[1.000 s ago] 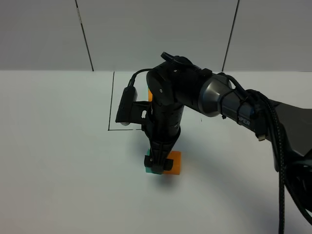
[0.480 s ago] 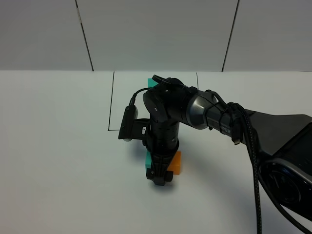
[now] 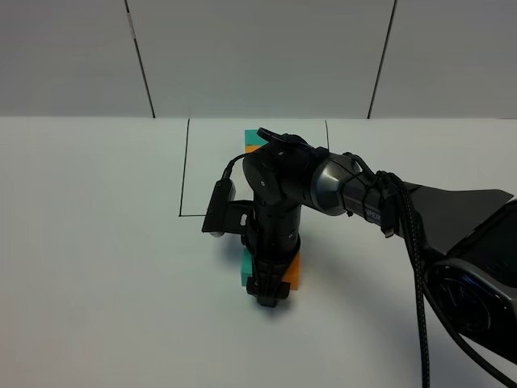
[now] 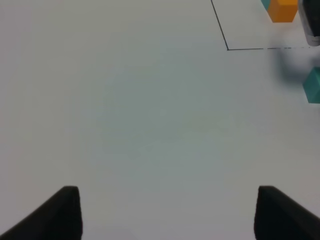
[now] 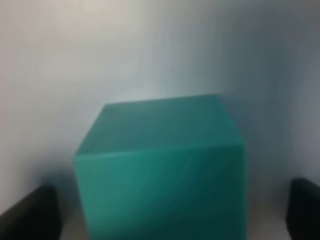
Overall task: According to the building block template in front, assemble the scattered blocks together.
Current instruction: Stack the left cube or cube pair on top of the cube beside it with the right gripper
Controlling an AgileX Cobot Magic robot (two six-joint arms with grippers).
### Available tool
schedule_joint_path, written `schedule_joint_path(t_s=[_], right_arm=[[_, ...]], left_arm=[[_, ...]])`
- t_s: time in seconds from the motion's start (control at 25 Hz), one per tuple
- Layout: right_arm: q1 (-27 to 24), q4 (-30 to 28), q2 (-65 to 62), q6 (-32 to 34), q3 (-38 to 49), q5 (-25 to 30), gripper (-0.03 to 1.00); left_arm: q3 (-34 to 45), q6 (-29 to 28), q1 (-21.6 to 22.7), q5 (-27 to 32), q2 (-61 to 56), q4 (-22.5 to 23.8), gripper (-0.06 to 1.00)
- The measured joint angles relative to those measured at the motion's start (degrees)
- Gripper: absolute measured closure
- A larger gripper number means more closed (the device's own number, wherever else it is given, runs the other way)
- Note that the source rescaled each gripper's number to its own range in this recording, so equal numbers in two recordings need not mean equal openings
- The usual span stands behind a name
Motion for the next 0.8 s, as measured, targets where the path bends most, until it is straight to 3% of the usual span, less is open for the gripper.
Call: schedule_joint_path(t_s=[0.2,0.28,0.56,0.72,0.8], right_arm=[[0.0,0.0,0.0,0.37,0.0,-0.06,0.72],[0.0,0.0,0.0,0.49,0.0,-0.06,0.94],[0.0,0.06,-0.06,5.84,0.0,0.75,0.96],[-0.02,1.98,-0.96,15.68,0.0,4.28,0.96],[-0.02,3.06,-2.29,24.31,0.0,5.46,0.96]], left_arm=[[0.0,0.0,0.0,0.0,0.0,0.0,0.44],[0.0,0.0,0.0,0.0,0.0,0.0,0.44],[0.0,0.0,0.0,0.0,0.0,0.0,0.44],[0.0,0.0,0.0,0.0,0.0,0.0,0.44],[0.0,0.0,0.0,0.0,0.0,0.0,0.44]])
